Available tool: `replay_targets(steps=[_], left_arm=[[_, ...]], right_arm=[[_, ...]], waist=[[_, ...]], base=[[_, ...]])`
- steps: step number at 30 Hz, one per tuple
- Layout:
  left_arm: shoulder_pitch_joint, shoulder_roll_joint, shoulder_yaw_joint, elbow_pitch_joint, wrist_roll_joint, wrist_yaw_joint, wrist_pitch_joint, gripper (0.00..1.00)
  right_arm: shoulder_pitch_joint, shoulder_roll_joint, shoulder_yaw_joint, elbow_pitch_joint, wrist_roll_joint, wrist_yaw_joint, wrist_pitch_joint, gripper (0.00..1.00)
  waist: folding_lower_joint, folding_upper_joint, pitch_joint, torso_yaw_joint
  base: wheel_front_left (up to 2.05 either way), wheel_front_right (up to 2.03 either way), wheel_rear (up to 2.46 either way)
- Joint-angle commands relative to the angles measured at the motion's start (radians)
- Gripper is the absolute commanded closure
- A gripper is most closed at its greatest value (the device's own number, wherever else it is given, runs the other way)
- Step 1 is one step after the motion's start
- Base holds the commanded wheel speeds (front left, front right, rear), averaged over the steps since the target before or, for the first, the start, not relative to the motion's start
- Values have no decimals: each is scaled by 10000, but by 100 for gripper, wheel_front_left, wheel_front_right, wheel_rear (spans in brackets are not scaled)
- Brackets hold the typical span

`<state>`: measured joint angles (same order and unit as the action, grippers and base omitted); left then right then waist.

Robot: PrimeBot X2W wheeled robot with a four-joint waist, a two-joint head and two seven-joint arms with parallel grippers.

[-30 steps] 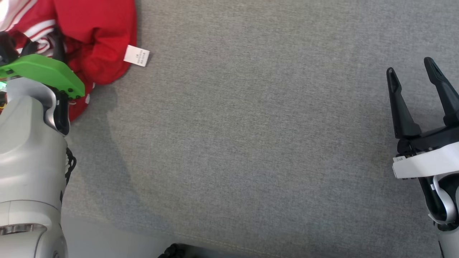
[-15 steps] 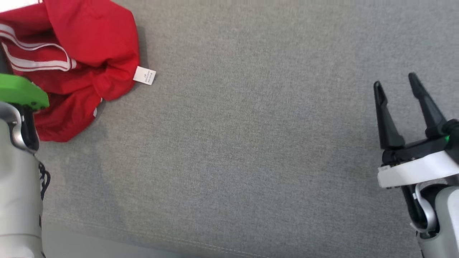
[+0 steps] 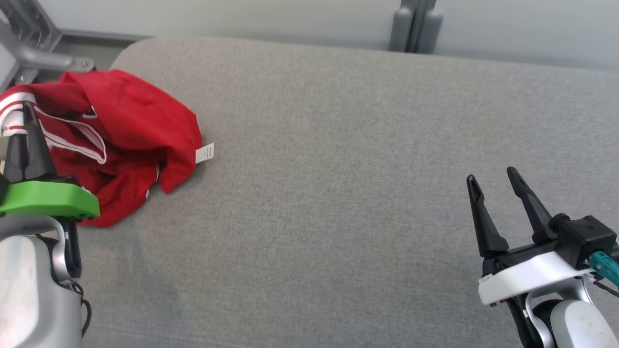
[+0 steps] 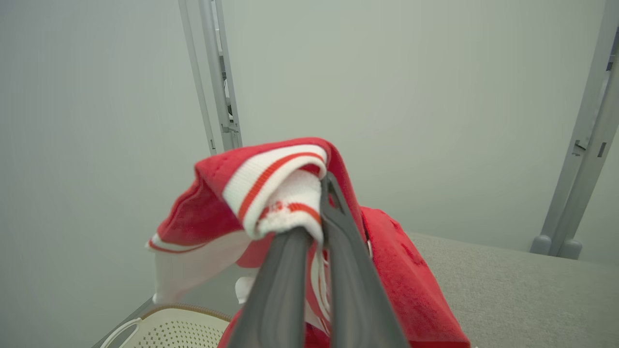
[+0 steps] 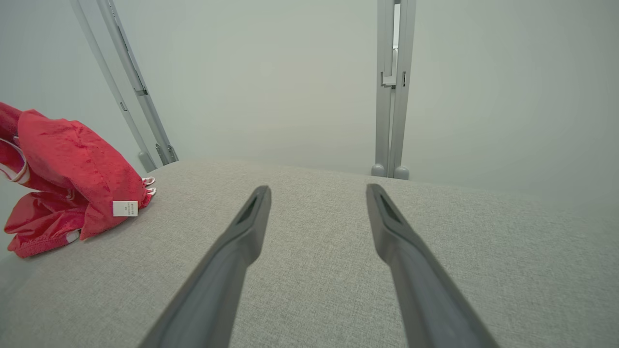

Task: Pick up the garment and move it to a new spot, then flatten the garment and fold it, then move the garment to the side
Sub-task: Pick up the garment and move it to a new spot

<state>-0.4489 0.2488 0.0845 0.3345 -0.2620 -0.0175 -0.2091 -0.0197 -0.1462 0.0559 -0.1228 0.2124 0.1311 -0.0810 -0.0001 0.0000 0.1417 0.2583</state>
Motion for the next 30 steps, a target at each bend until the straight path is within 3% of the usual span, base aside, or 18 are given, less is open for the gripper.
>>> replay_targets(steps=[1, 7, 12, 22, 30], left_arm=[[301, -45, -93, -536, 87, 68, 170, 100], [946, -454, -1007, -2732, 354, -8, 1036, 100], [560, -1067, -2201, -3331, 493, -321, 1593, 100], [-1319, -1898, -5384, -1579, 261, -972, 1838, 100], [-2127, -1937, -8481, -216, -964, -1089, 1521, 100]], right_arm=[[157, 31, 31, -29, -44, -6, -5, 0], [-27, 116, 145, -202, -70, -6, -3, 0], [-446, 178, 206, -219, 78, -6, -179, 0], [-1121, 477, 84, 482, 485, -6, -983, 0], [-1498, 648, 116, 1032, 700, -6, -1477, 0]], waist=[[1, 0, -875, -597], [1, 0, -634, -1489], [1, 0, 5, -2623], [1, 0, 1799, -4960], [1, 0, 2542, -5710]], base=[[0, 0, 0], [0, 0, 0], [0, 0, 0], [0, 0, 0], [0, 0, 0]])
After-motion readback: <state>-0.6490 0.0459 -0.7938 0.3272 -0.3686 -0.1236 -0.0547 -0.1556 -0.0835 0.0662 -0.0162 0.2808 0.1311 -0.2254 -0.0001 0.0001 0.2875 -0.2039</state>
